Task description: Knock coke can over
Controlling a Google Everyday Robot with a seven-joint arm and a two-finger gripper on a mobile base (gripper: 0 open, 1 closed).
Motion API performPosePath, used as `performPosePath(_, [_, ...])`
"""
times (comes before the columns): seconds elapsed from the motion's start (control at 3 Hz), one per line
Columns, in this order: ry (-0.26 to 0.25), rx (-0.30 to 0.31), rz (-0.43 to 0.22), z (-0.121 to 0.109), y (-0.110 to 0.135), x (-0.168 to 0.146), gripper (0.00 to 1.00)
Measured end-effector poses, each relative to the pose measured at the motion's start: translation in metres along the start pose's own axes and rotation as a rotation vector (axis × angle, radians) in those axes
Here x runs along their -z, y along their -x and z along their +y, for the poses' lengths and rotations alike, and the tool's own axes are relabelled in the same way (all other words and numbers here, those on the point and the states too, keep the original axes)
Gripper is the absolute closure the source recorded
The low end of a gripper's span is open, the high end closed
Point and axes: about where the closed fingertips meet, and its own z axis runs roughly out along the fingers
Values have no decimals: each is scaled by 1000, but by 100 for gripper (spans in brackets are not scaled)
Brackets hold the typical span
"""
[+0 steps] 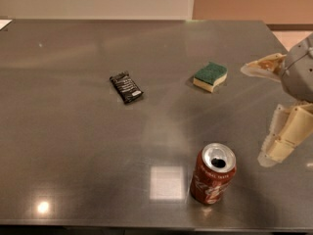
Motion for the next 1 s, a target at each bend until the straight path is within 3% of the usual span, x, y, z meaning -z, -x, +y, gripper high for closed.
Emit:
performPosePath(0.33, [73, 42, -92, 24, 12, -15, 0])
performPosePath(1.0, [133, 100, -202, 57, 19, -39, 0])
